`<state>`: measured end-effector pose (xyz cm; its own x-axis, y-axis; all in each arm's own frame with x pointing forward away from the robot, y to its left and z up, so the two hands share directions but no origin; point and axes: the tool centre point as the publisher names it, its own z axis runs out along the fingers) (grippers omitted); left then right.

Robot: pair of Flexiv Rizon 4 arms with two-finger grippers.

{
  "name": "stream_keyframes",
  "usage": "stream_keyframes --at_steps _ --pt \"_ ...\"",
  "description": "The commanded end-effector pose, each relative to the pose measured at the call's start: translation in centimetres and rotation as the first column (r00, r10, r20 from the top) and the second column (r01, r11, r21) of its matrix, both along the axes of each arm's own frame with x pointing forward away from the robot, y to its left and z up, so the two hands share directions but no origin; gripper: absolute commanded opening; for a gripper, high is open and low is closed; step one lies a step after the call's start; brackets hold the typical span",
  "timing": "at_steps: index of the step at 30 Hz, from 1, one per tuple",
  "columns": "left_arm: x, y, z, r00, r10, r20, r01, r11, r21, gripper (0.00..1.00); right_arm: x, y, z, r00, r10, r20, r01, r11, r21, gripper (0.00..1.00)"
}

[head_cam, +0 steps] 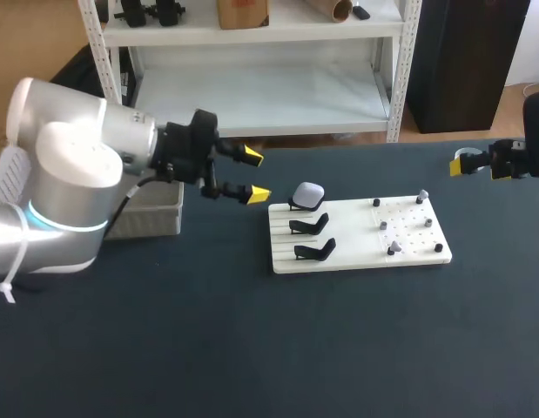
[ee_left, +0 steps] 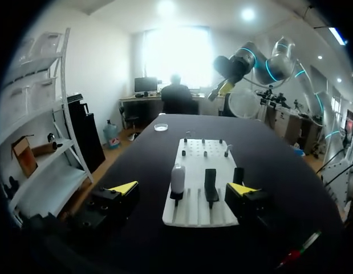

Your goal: Pick up each earbud case from the left stands, insert the matching earbuds, close the lid, and place the case in the box.

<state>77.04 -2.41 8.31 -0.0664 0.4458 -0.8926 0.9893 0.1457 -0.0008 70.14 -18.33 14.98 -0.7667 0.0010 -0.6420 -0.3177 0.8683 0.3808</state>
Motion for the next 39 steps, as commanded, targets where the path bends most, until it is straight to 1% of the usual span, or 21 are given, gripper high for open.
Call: stream_keyframes --at_steps 1,2,4,5,7,9,16,23,26,28,32,33,35,39 --pt "0.6 -1.0 -1.4 1.000 0.009 -0.012 -0.009 1.000 -0.009 0.98 0.0 -0.1 0.0 1.000 0.002 0.000 -0.002 1.000 0.001 1.00" --pt "0.7 -1.1 -1.8 1.000 0.014 -0.016 -0.014 1.000 -0.012 0.96 0.0 -0.1 0.0 1.000 0.002 0.000 -0.002 1.000 0.001 1.00" --pt "1.0 -1.5 -2.5 0.999 0.021 -0.033 -0.022 1.000 -0.013 0.87 0.0 -0.1 0.0 1.000 0.002 0.000 -0.002 1.000 0.001 1.00" --pt "1.2 -1.7 -2.7 0.999 0.022 -0.038 -0.023 1.000 -0.017 0.87 0.0 -0.1 0.0 1.000 0.002 0.000 -0.002 1.000 0.001 1.00" --pt "1.6 -2.1 -3.3 0.998 0.022 -0.052 -0.022 1.000 -0.015 0.80 0.0 -0.1 0.0 1.000 0.002 0.000 -0.002 1.000 0.001 1.00" --pt "1.9 -2.4 -3.7 0.998 0.019 -0.066 -0.020 1.000 -0.014 0.76 0.0 -0.1 0.0 1.000 0.002 0.000 -0.002 1.000 0.001 1.00" --pt "2.0 -3.5 -4.2 0.997 -0.002 -0.077 0.001 1.000 -0.014 0.73 0.0 -0.1 0.0 1.000 0.002 0.000 -0.002 1.000 0.001 1.00" --pt "2.1 -4.6 -4.8 0.996 -0.009 -0.086 0.008 1.000 -0.004 0.73 0.0 -0.1 0.0 1.000 0.002 0.000 -0.002 1.000 0.001 1.00" --pt "2.2 -5.1 -5.1 0.996 -0.009 -0.087 0.009 1.000 0.000 0.75 0.0 -0.1 0.0 1.000 0.002 0.000 -0.002 1.000 0.001 1.00" --pt "2.2 -5.5 -5.3 0.996 -0.010 -0.088 0.010 1.000 0.002 0.78 0.0 -0.1 0.0 1.000 0.002 0.000 -0.002 1.000 0.001 1.00" --pt "2.3 -6.0 -5.5 0.996 -0.007 -0.087 0.008 1.000 0.005 0.75 0.0 -0.1 0.0 1.000 0.002 0.000 -0.002 1.000 0.001 1.00" --pt "2.3 -6.1 -5.6 0.997 0.000 -0.083 0.002 1.000 0.018 0.74 0.0 -0.1 0.0 1.000 0.002 0.000 -0.002 1.000 0.001 1.00" --pt "2.4 -6.4 -5.7 0.996 -0.001 -0.085 0.001 1.000 0.009 0.75 0.0 -0.1 0.0 1.000 0.002 0.000 -0.002 1.000 0.001 1.00" --pt "2.6 -6.9 -6.1 0.996 -0.001 -0.091 0.001 1.000 0.001 0.71 0.0 -0.1 0.0 1.000 0.002 0.000 -0.002 1.000 0.001 1.00"
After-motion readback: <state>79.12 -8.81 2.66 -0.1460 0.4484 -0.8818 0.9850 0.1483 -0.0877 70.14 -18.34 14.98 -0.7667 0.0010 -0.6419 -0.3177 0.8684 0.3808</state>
